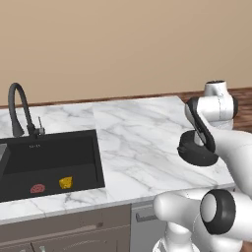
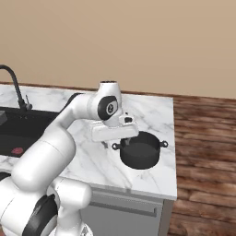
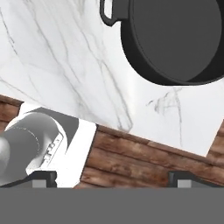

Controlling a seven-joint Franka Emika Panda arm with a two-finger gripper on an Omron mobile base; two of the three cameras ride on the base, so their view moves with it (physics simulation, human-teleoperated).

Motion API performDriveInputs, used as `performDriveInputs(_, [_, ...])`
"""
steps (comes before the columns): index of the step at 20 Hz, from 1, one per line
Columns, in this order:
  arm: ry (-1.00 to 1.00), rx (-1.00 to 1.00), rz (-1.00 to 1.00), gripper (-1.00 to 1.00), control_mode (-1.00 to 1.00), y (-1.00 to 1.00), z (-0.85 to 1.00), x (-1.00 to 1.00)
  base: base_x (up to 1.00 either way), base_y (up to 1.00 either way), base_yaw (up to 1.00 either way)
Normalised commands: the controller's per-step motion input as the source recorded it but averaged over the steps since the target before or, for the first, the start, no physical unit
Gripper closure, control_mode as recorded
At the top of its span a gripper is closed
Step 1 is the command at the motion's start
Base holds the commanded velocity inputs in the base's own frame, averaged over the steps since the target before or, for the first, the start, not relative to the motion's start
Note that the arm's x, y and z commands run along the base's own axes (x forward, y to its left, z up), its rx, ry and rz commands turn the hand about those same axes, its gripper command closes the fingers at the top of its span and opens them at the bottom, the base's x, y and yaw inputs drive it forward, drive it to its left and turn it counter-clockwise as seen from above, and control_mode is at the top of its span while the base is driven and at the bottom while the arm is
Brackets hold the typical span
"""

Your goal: Pick the pot and pot and place them in the sink. Then turn on the water.

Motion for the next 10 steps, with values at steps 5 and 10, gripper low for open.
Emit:
performDriveInputs(5, [0.10,0.00,0.12,-1.00,-1.00,-0.06,-0.01,-0.04,0.00,0.00,0.00])
performDriveInputs(10, [0.12,0.00,0.14,-1.00,-1.00,-0.07,-0.07,0.00,0.00,0.00,0.00])
